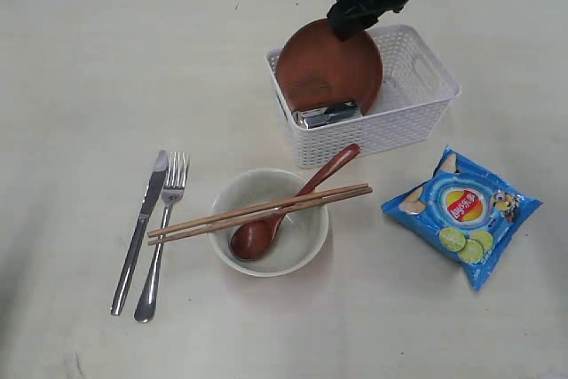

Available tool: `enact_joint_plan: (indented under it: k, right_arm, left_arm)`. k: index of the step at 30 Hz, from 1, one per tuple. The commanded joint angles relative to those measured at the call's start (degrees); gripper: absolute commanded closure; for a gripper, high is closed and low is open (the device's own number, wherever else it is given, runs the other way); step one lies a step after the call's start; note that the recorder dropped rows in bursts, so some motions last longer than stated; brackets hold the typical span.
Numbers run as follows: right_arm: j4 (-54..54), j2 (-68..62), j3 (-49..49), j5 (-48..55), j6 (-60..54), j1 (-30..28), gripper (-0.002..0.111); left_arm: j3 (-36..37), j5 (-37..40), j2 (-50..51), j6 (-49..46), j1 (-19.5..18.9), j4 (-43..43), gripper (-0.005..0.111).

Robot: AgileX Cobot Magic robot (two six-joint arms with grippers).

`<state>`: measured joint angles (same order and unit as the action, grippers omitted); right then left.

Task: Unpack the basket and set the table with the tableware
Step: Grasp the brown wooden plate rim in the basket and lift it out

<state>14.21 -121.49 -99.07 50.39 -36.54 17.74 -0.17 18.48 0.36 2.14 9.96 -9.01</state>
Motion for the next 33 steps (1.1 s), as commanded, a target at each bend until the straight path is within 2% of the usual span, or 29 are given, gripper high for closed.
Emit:
enact_joint_plan:
  k: [1,5,13,14,19,22,28,33]
  right_arm:
    - [4.07,-1.32,-0.56,-1.05,-6.27,0.08,0.055]
    - [4.1,-2.66,-0.56,-2.08,-6.39,0.08,0.06]
    - [1.77,-3.16,-0.56,-4.36,-6.39,0.08,0.107]
    - [1.5,-3.16,-0.56,-4.48,-6.39,0.08,0.109]
    - [-4.18,-3.16,-0.56,-4.06,-5.11,-0.14,0.109]
    - [-10.44,-2.63,-0.56,-4.48,0.23,-1.06,0.109]
    - [-18.93,-1.12,-0.56,-4.95,11.95,-5.54,0.109]
    - [-19.2,1.02,-0.56,-4.56,16.77,-10.25,0.109]
  left_arm:
    - [0.17,0.09,-0.36,0.32,0.12,-0.18,0.107]
    - [0.17,0.09,-0.36,0.32,0.12,-0.18,0.107]
    - [0.17,0.09,-0.36,0.32,0.12,-0.18,0.107]
    - [0.17,0.09,-0.36,0.32,0.12,-0.18,0.107]
    - [0.17,0.09,-0.36,0.32,0.12,-0.18,0.107]
    - [0.17,0.09,-0.36,0.32,0.12,-0.18,0.107]
    - [0.17,0.09,-0.36,0.32,0.12,-0.18,0.107]
    - [0.17,0.09,-0.36,0.32,0.12,-0.18,0.107]
